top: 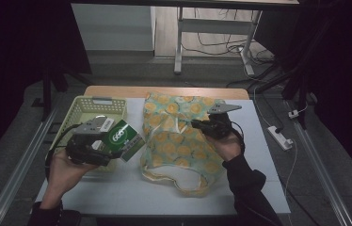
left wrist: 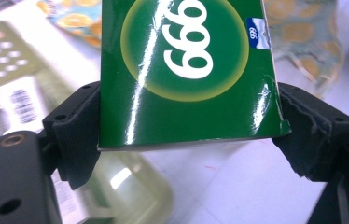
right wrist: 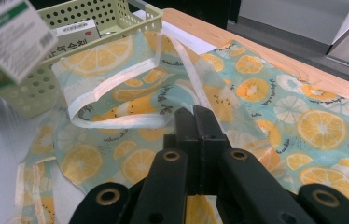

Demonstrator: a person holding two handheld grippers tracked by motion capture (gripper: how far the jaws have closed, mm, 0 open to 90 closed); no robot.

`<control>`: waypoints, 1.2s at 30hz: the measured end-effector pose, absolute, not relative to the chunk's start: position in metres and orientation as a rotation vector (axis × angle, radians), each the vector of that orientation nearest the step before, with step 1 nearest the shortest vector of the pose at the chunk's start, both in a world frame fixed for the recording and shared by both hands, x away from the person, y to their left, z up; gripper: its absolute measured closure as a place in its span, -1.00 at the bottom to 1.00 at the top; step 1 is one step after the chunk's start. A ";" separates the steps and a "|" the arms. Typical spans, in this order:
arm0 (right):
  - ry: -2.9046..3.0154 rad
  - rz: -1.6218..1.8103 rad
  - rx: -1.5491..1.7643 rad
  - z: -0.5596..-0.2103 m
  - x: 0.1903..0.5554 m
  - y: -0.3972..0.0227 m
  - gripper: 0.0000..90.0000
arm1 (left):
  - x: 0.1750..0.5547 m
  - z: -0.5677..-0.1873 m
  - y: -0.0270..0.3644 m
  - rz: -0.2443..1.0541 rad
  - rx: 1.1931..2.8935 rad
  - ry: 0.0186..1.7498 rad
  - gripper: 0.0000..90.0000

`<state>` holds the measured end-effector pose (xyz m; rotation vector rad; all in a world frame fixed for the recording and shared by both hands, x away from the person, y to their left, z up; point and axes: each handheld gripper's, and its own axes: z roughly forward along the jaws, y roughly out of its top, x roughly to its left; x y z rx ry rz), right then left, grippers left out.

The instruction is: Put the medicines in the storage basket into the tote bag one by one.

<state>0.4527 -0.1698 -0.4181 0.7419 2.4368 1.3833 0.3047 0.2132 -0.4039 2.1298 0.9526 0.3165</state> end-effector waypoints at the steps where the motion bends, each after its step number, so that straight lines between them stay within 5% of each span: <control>1: 2.437 1.383 0.742 -0.418 0.453 -0.170 1.00 | 0.305 -0.405 0.209 0.307 2.140 0.939 -0.63; 17: 2.439 1.384 0.736 -0.419 0.452 -0.168 1.00 | 0.312 -0.426 0.150 0.136 2.239 0.780 -0.63; 36: 2.450 1.392 0.713 -0.418 0.449 -0.164 1.00 | 0.352 -0.442 0.095 0.113 2.314 0.724 -0.63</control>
